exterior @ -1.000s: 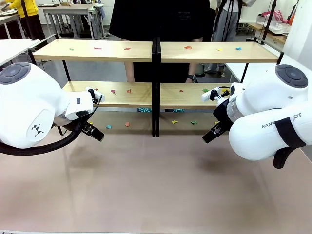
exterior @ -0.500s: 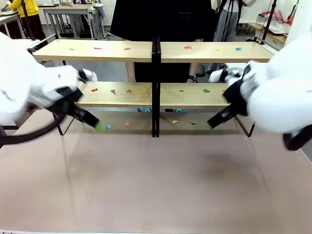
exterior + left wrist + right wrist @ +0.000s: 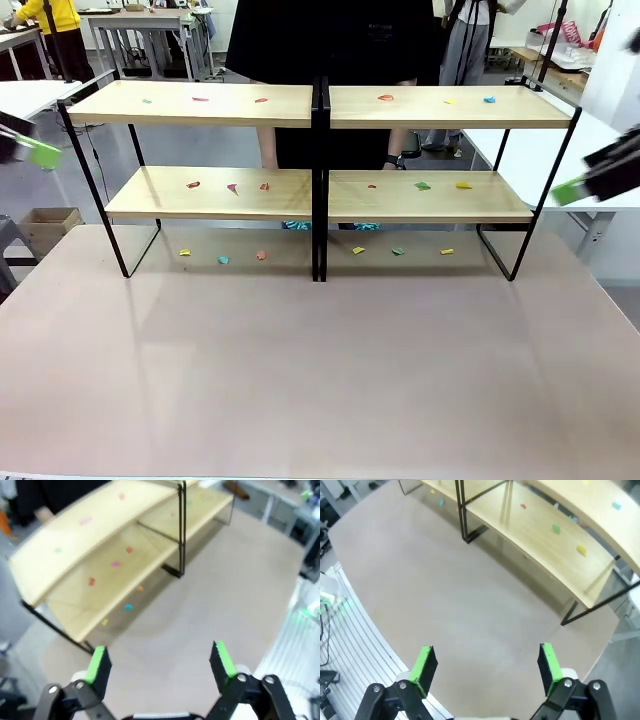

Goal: Clean the shelves.
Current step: Pick up the Duster when the human hands it over.

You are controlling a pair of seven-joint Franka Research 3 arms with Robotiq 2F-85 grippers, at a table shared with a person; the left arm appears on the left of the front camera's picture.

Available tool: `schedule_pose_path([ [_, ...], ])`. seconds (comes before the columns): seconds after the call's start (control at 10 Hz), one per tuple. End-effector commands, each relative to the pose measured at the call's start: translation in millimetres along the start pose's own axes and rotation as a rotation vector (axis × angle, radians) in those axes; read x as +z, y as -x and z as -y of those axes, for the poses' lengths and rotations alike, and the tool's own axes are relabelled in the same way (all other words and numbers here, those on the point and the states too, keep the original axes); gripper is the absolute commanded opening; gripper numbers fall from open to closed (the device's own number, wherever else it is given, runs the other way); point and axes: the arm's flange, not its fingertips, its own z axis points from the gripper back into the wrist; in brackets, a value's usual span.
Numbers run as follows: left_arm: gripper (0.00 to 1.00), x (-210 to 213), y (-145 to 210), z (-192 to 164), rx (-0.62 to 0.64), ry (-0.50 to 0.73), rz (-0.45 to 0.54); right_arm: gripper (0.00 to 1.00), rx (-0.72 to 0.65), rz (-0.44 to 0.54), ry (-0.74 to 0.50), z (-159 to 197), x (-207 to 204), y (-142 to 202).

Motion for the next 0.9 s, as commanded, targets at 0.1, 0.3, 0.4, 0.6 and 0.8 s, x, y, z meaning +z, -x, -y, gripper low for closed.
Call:
schedule_pose_path([
  [0.1,1.0,24,77,22,-0.009,-0.043,0.295,1.0,-0.044,0.094,0.068,18,49,28],
  [0.3,1.0,36,88,24,-0.011,-0.062,0.414,1.0,-0.048,0.155,0.064,18,69,37],
  [0.4,1.0,41,92,24,0.011,-0.063,0.475,1.0,-0.047,0.162,0.056,18,70,37],
  [0.6,1.0,39,96,20,0.063,-0.054,0.467,1.0,-0.044,0.164,0.046,18,68,36],
  [0.8,1.0,31,100,13,0.091,-0.031,0.442,1.0,-0.043,0.164,0.037,20,64,36],
])
